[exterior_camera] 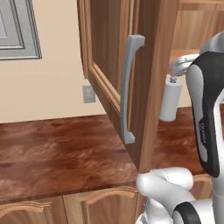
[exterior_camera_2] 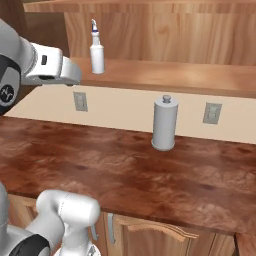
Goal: Move the cutting board and knife to the sink. Then move spray from the cabinet to the counter.
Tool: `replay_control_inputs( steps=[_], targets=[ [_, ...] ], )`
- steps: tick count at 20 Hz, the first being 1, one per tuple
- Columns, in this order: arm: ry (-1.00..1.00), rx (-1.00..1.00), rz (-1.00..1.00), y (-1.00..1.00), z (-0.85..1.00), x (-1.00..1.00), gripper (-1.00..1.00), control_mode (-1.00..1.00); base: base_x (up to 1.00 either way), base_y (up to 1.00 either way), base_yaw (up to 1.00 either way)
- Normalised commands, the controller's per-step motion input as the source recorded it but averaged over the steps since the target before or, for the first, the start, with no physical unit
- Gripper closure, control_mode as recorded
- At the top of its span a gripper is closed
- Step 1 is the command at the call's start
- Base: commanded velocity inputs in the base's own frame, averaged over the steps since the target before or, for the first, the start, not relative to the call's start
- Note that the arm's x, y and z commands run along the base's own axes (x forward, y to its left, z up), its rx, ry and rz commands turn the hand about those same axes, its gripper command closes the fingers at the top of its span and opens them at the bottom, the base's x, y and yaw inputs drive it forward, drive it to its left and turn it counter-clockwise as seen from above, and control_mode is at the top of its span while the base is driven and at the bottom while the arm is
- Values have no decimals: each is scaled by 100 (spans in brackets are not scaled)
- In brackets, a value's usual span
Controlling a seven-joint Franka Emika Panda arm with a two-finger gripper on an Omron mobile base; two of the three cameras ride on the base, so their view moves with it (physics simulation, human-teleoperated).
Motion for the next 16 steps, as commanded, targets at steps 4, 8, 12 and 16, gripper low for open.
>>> replay_control_inputs(
  steps=[4,8,12,16],
  targets=[
    [-2,11,-3,0,15,17,-100,-100,0,0,0],
    [-8,15,0,-2,7,24,-100,-100,0,0,0],
    [-13,14,0,0,3,40,-100,-100,0,0,0],
    [-6,7,0,0,0,61,-100,-100,0,0,0]
  ],
)
